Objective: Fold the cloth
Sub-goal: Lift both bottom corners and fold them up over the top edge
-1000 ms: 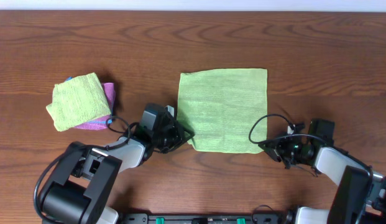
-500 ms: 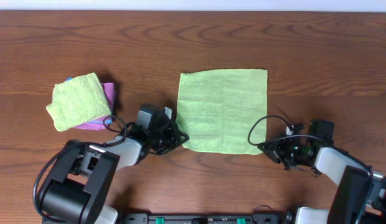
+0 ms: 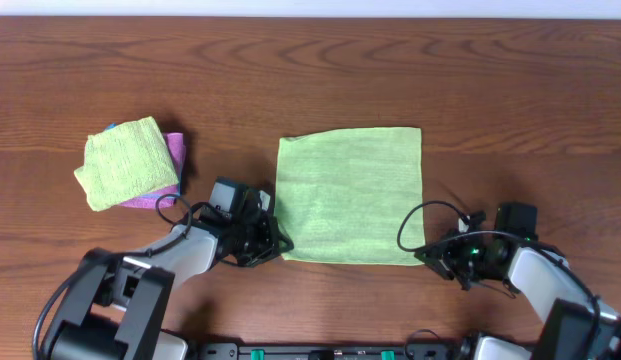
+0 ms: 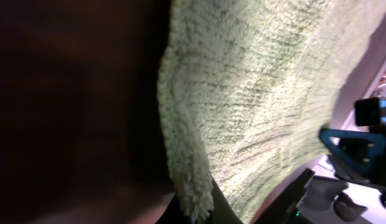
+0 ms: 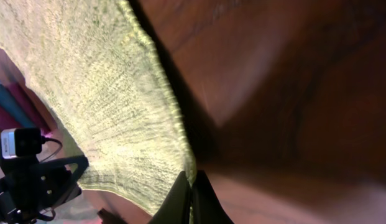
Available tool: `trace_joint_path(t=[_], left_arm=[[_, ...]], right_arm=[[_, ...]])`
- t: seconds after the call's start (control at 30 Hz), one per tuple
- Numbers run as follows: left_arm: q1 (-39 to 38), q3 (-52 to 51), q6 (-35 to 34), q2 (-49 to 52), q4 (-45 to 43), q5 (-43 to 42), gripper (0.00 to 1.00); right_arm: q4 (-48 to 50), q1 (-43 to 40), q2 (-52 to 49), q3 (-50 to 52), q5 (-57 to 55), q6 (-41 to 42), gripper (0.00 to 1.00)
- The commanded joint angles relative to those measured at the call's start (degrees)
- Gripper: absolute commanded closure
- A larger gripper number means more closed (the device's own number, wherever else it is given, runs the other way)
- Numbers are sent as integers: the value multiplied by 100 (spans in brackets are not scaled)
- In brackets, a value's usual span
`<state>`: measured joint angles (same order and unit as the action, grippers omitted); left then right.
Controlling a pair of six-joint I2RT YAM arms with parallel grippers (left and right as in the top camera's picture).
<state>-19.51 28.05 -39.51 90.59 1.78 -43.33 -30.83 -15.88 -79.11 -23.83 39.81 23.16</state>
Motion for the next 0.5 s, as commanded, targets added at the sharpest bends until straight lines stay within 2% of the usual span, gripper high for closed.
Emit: trace_joint_path(t=[0.0, 0.17, 0.47], left_arm=[[7, -131, 190, -199, 337, 326, 94], [0, -131, 225, -713, 848, 323, 94], [0, -127, 136, -1563, 1064, 352, 94]], right_arm=[[-199, 55, 240, 35, -57, -214, 99], [-702, 55, 699, 26, -52, -323, 99], [-1191, 55, 1681, 15, 120, -345, 99]])
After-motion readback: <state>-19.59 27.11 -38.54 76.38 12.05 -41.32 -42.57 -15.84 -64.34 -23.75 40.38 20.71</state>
